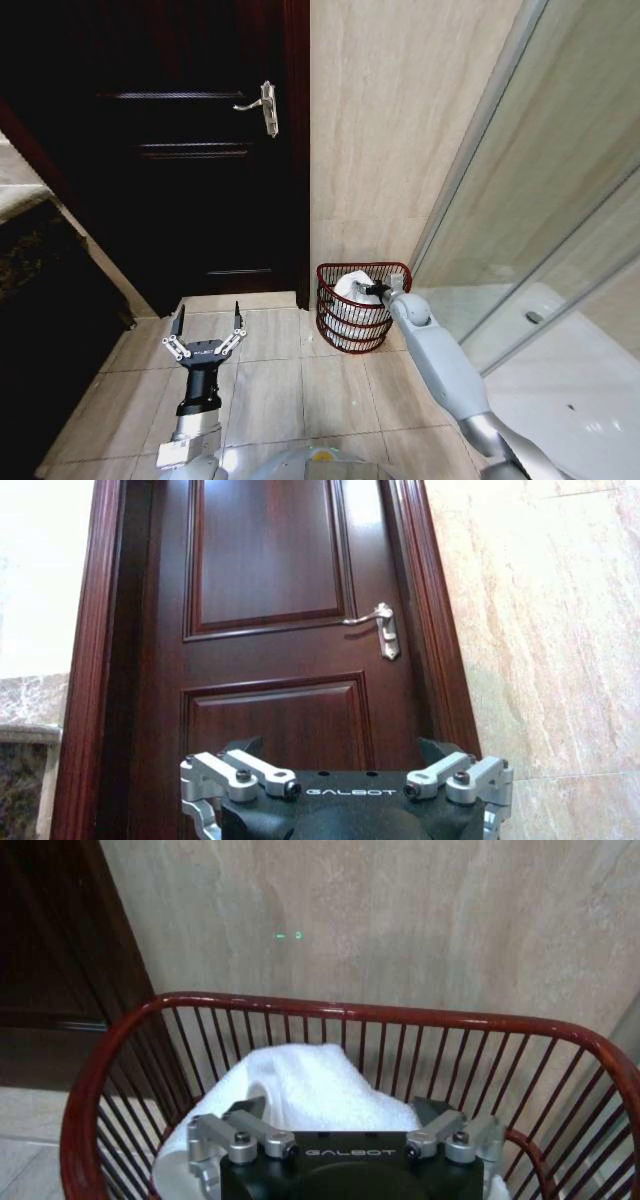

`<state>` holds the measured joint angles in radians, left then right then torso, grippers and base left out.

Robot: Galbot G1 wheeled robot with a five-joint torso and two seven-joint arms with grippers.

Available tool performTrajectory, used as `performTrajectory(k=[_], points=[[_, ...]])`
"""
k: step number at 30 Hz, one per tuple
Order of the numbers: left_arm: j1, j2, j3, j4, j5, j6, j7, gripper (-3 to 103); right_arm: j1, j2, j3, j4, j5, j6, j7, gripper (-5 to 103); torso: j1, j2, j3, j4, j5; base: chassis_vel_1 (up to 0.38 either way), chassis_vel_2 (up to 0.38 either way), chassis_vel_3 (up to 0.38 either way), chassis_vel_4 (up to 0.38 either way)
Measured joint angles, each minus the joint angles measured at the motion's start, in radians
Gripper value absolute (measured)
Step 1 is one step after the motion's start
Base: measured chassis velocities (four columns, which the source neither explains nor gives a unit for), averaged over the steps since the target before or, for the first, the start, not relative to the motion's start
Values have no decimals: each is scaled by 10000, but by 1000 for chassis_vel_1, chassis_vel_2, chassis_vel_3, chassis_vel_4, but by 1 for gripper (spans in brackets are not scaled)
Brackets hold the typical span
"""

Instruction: Discard the used towel into the hamper.

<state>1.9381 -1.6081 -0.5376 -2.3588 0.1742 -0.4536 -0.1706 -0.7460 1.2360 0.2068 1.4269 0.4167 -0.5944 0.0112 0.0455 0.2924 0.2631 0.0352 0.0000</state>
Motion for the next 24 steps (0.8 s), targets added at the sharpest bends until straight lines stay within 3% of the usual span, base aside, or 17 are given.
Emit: performTrajectory(k=[6,14,17,24], points=[[-10,0,0,0,-18,-1,9,100,-285,-39,19,363,-382,444,133,100,7,18,12,1,1,0,0,0,0],[-126,0,5,209,-153,1,7,100,-1952,-28,1187,2476,-752,2143,-76,100,13,40,24,-3,0,0,0,0,0],[-199,1,51,412,-169,-10,19,100,-2853,248,1970,3460,-1315,3275,-372,100,16,47,29,0,1,0,0,0,0],[-269,1,51,681,-170,-34,224,100,-4649,1169,2766,5193,-1918,4183,-568,100,19,58,34,-2,-1,0,0,0,0]])
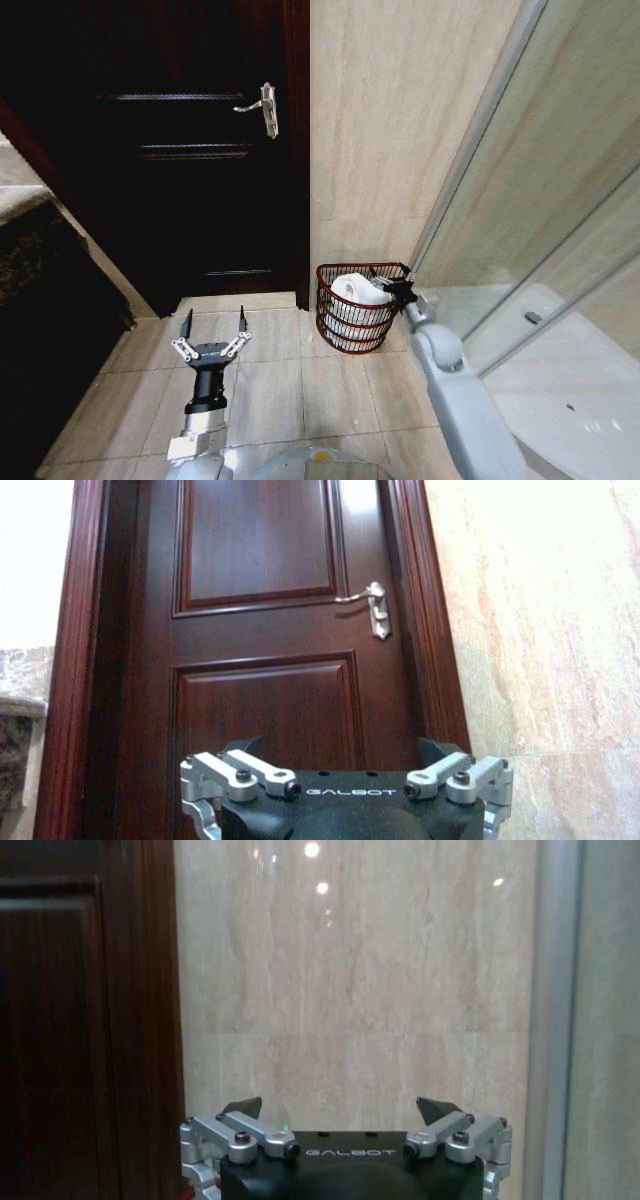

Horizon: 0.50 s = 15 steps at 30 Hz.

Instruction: Discard the used towel into the hamper.

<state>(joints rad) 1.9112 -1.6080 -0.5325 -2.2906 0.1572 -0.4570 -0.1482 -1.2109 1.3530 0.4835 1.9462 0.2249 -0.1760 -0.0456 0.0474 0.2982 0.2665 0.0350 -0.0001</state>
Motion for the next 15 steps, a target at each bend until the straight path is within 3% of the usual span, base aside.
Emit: performTrajectory(k=[2,4,5,7,15], points=[[5,-2,1,13,0,0,28,100,-243,139,55,99,-197,212,-35,100,0,1,1,2,-2,0,0,0,0],[48,0,16,33,1,9,166,100,-891,539,249,190,-932,1147,-225,100,2,2,4,1,2,0,0,0,0],[48,0,16,33,1,9,166,100,-891,539,249,190,-932,1147,-225,100,2,2,4,1,2,0,0,0,0],[68,-1,9,53,3,25,305,100,-1409,740,383,240,-1304,1943,-280,100,3,5,5,3,2,0,0,0,0],[30,-1,-123,120,-153,122,634,100,-2381,988,926,526,-1331,2829,-437,100,5,11,9,1,2,0,0,0,0]])
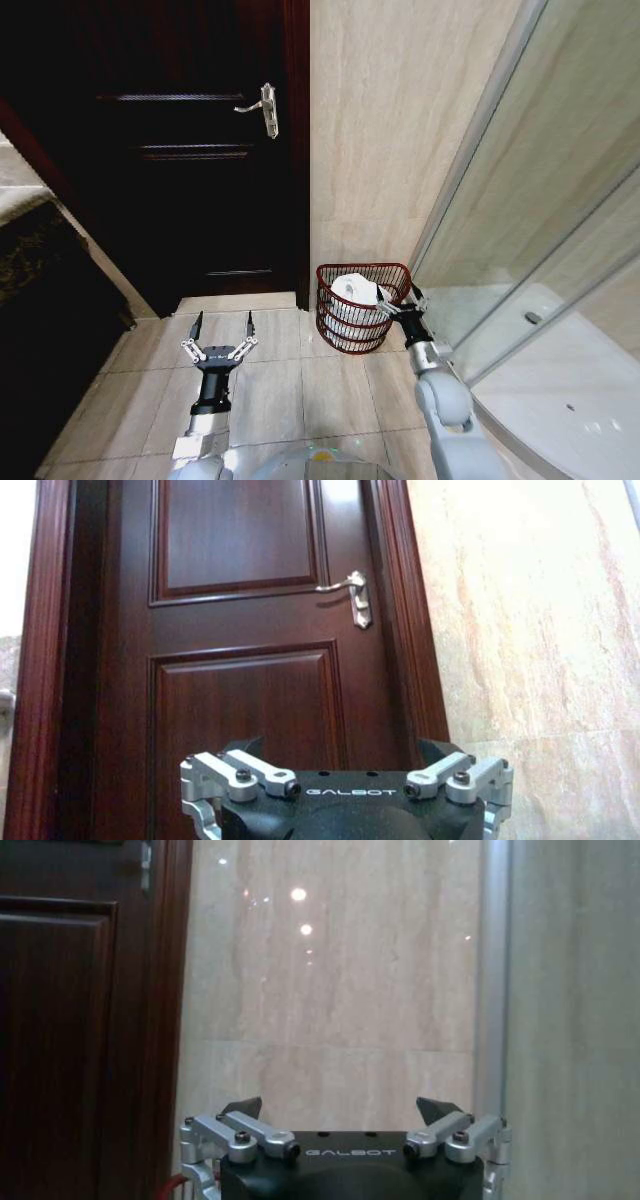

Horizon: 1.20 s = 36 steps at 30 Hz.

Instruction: Discard the used towel into the hamper.

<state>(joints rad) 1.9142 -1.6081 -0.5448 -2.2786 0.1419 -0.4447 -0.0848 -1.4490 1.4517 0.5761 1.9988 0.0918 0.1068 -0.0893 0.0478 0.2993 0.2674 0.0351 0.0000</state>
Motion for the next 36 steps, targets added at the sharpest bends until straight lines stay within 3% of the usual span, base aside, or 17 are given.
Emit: performTrajectory(k=[7,16,24,28,33,36], points=[[-211,0,124,114,-6,177,52,100,-983,146,161,534,-14,315,307,100,2,3,3,-1,-1,0,0,0,0],[-220,0,80,44,-72,250,85,100,-1020,480,-4,546,-108,370,361,100,4,7,5,0,-1,0,0,0,0],[-348,0,18,16,-243,397,86,100,-571,453,-183,738,615,-607,664,100,4,8,6,3,1,0,0,0,0],[-650,1,-87,-282,-303,1088,70,100,-393,-580,-75,670,1412,-989,1698,100,4,9,7,0,0,0,0,0,0],[-848,39,16,-284,-389,1304,64,100,-375,-926,5,473,1259,-893,2010,100,4,9,7,0,2,0,0,0,0],[-1330,296,95,72,-735,1461,128,100,-370,-1125,-80,544,770,-1311,2496,100,4,9,7,0,1,0,0,0,0]])
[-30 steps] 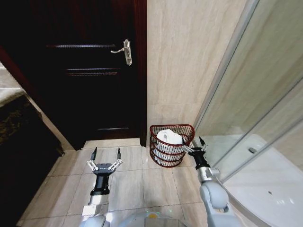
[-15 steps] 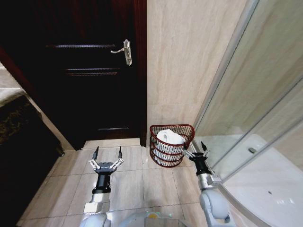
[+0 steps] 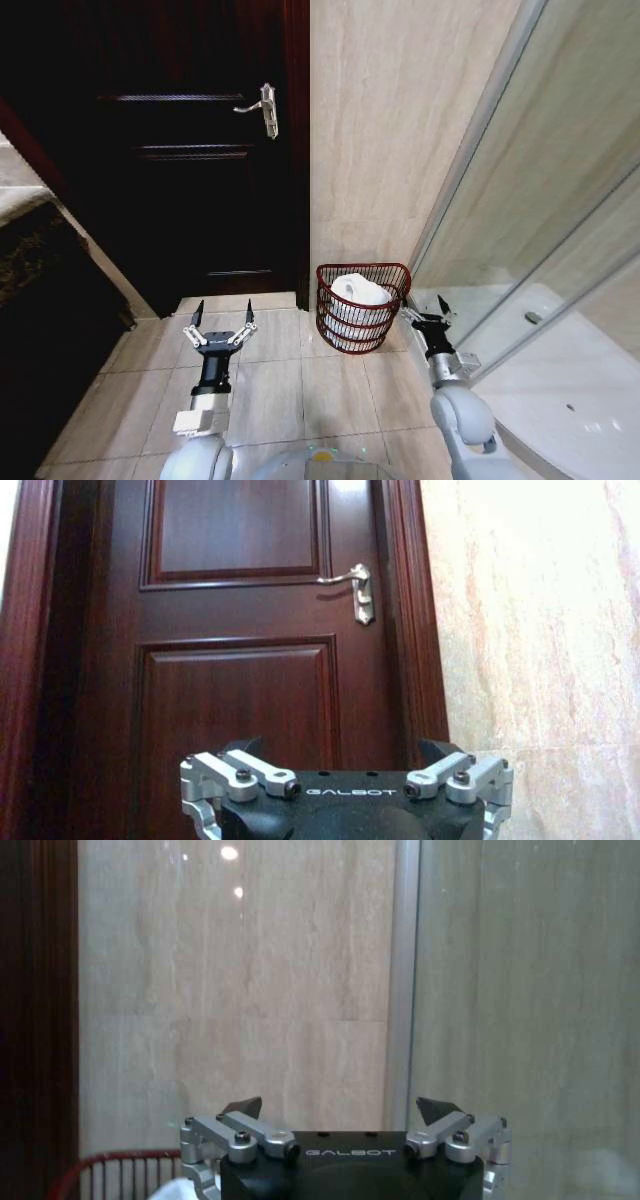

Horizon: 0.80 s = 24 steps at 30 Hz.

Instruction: Discard the used towel into the hamper.

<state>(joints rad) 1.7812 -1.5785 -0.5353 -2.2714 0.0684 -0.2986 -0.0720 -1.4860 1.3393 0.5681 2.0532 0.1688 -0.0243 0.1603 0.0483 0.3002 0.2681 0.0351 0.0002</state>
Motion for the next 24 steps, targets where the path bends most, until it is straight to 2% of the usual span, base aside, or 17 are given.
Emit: performTrajectory(k=[6,14,19,24], points=[[-280,60,117,569,-247,21,124,100,-311,-38,-215,90,-722,-130,267,100,0,0,0,0,-1,0,0,0,0],[-423,374,234,1313,-347,-223,309,100,-525,-99,38,226,-732,-210,494,100,1,0,1,0,-1,0,0,0,0],[-710,741,127,1368,-913,-46,417,100,-544,-692,-22,405,-655,-578,613,100,1,2,0,1,-3,0,0,0,0],[-780,960,-47,1338,-1221,-51,414,100,-631,-630,-229,526,-877,-604,620,100,1,1,0,2,-2,0,0,0,0]])
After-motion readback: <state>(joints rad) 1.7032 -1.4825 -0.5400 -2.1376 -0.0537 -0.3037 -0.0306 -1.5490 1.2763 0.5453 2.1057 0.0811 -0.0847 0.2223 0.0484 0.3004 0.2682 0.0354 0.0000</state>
